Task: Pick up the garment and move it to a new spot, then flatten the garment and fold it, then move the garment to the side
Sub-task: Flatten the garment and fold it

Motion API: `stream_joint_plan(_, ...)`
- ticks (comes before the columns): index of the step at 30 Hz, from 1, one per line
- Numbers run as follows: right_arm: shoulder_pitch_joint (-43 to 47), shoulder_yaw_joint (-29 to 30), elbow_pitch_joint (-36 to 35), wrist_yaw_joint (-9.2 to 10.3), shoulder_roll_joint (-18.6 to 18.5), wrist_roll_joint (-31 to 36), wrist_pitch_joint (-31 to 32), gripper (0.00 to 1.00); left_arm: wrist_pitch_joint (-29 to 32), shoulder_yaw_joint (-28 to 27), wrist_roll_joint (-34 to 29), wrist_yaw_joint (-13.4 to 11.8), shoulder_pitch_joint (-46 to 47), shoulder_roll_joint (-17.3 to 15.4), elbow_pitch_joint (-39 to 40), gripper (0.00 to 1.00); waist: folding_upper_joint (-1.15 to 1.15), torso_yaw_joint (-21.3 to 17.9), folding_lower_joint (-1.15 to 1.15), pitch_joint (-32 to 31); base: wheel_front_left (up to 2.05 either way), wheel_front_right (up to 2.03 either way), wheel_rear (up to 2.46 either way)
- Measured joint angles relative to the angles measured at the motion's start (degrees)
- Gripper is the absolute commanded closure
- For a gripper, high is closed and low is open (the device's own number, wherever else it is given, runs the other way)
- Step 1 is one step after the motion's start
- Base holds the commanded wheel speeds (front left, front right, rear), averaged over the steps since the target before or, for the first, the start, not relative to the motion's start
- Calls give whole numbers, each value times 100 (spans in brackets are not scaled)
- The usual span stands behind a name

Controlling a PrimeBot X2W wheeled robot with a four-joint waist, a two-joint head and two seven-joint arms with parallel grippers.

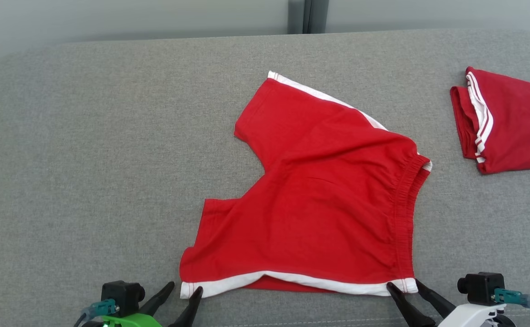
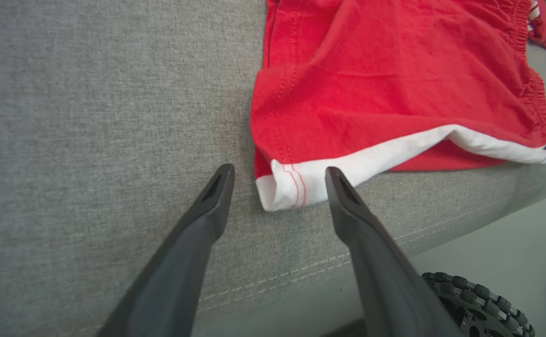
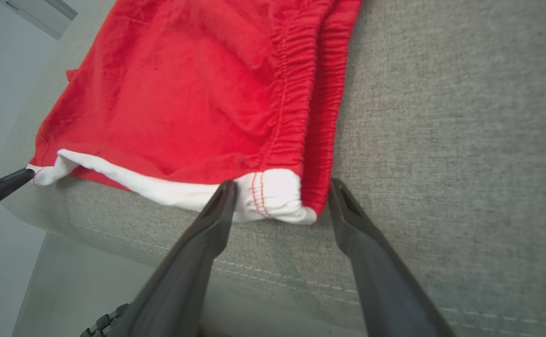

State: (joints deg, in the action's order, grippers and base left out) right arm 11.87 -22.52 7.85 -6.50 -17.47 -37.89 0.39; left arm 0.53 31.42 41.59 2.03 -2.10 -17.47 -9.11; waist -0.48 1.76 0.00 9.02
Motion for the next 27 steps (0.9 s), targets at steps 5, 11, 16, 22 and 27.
stream_joint_plan(5,-105,-32,4,-3,-1,-30,16,95,1,15,1,63,31,16,-83,98,0,-14,0,2,0,0,0)
stream_joint_plan(11,-118,-58,0,-4,-11,-89,15,100,38,40,9,123,94,24,-138,100,0,-28,0,-10,0,0,0)
stream_joint_plan(16,-129,-57,-15,-5,-33,-112,8,100,-20,-4,11,158,103,31,-125,100,0,-28,0,-59,0,0,0)
stream_joint_plan(22,-148,-52,-98,-35,-76,-155,-109,100,-163,-152,42,201,118,18,-38,100,0,-28,0,-102,0,0,0)
stream_joint_plan(27,-226,0,-296,-55,-65,-322,-336,100,-321,-337,102,207,238,12,204,100,0,-27,0,-144,0,0,0)
